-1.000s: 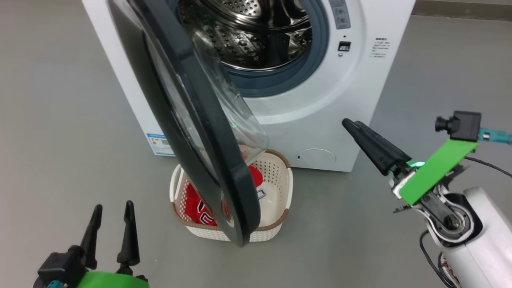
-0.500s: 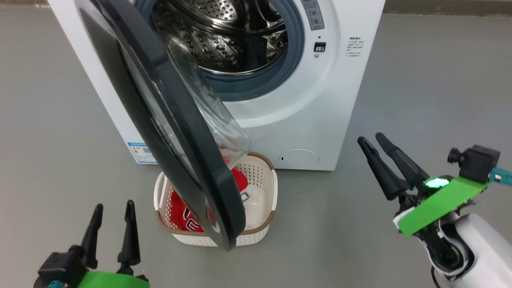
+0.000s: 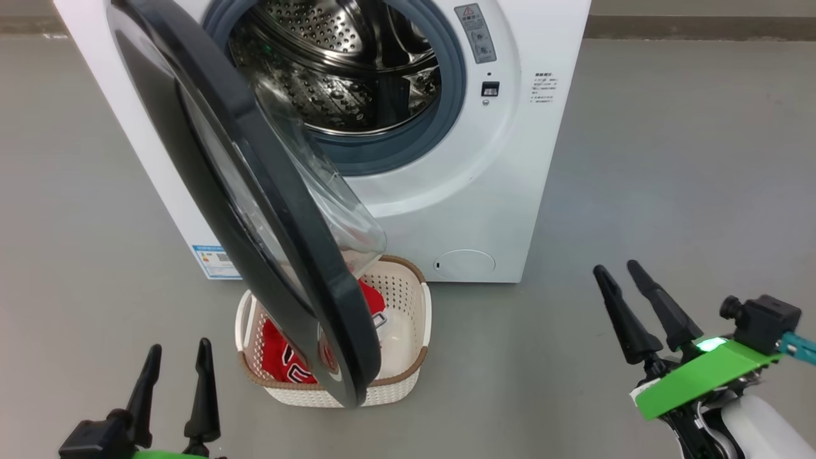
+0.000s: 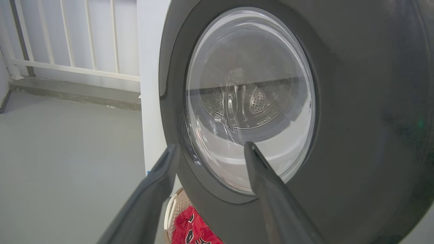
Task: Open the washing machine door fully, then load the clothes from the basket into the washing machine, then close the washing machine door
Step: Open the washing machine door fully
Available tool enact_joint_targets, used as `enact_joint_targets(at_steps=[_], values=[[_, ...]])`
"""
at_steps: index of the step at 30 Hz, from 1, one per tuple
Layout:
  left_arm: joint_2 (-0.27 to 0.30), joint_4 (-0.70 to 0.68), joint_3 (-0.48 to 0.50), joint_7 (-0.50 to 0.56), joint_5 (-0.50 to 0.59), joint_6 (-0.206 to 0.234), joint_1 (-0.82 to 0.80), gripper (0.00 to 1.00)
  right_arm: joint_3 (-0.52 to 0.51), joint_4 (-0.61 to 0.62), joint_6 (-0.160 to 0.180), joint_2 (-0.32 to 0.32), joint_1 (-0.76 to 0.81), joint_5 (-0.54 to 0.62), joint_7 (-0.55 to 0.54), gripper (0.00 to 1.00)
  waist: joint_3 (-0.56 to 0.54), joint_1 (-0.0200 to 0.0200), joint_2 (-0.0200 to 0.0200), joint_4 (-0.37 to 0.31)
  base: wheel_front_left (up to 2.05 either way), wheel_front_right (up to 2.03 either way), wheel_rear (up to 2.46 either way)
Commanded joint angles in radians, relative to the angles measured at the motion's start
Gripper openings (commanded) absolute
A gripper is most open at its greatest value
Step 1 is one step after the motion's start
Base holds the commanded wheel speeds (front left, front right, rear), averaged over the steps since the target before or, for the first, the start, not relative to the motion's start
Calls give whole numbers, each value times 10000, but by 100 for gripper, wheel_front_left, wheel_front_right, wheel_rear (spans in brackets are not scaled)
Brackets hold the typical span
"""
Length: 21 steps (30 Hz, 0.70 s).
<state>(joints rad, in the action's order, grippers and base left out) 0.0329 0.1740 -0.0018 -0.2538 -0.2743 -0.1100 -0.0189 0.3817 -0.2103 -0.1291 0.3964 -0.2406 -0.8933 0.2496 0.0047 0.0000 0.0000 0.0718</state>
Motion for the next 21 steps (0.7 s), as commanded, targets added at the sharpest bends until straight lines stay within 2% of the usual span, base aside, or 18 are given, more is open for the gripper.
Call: enact_joint_targets(at_steps=[1, 13, 21], values=[[173, -300, 358, -80, 101, -42, -52, 100, -332, 212, -16, -177, 257, 456, 119, 100, -29, 0, 0, -47, 0, 0, 0], [173, -234, 463, -80, 88, -88, -12, 100, -1727, 282, -16, -1040, 1010, 3457, 121, 100, -86, 0, 0, -129, 0, 0, 0], [173, -232, 543, -80, 74, -108, -51, 100, -2157, 411, -16, -1356, 1179, 4336, 121, 100, -61, 0, 0, -168, 0, 0, 0]])
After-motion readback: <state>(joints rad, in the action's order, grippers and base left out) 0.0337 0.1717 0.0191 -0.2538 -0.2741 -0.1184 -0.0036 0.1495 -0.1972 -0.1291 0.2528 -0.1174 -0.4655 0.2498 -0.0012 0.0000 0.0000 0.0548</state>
